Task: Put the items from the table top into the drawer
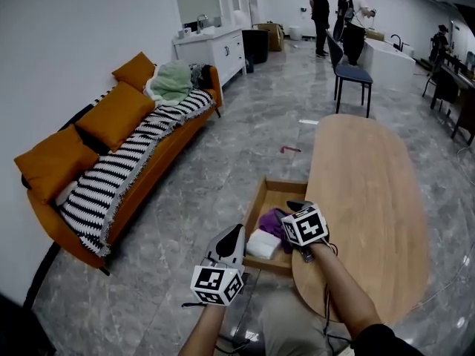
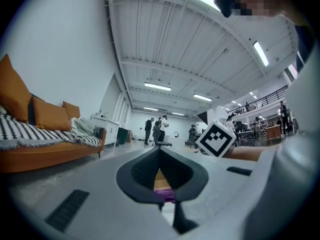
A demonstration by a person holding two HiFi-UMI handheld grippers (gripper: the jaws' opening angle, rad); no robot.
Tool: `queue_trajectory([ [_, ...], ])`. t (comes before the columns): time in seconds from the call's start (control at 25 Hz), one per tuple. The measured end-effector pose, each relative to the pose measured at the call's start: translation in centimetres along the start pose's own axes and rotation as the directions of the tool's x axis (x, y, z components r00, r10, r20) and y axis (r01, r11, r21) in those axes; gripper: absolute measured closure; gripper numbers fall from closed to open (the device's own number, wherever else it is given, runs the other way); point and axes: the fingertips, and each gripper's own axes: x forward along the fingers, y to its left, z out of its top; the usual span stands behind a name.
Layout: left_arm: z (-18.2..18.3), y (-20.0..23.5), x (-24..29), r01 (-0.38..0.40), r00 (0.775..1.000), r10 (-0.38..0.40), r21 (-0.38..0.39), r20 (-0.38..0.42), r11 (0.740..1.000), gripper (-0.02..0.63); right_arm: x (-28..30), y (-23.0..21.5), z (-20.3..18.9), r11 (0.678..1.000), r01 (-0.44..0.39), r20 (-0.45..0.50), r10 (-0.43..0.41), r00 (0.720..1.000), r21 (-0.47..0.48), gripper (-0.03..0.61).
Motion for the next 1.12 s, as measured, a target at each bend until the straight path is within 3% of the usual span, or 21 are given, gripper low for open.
queue_trajectory([
  [0.2,0.1,0.6,-0.7,-0.013,1.000,0.013,-0.007,0.006,1.000,0.609,-0.2,0.6,0.3,0.999,0.023,0.008,-0.022,1.000,-0.039,0.493],
  [0.4,-0.2,0.6,-1.3,-0.014,1.000,0.014,-0.001,0.009,1.000,0.609,-0.8,0.6,0.0,0.997,0.051,0.018,-0.050,0.999,-0.057,0.539],
  [1.12,2.0,-1.7,-3.7,0.024,0.999,-0.024,0.024,0.031,0.999,0.609,-5.9,2.0,0.4,0.997,0.074,0.087,-0.071,0.994,-0.028,0.560],
])
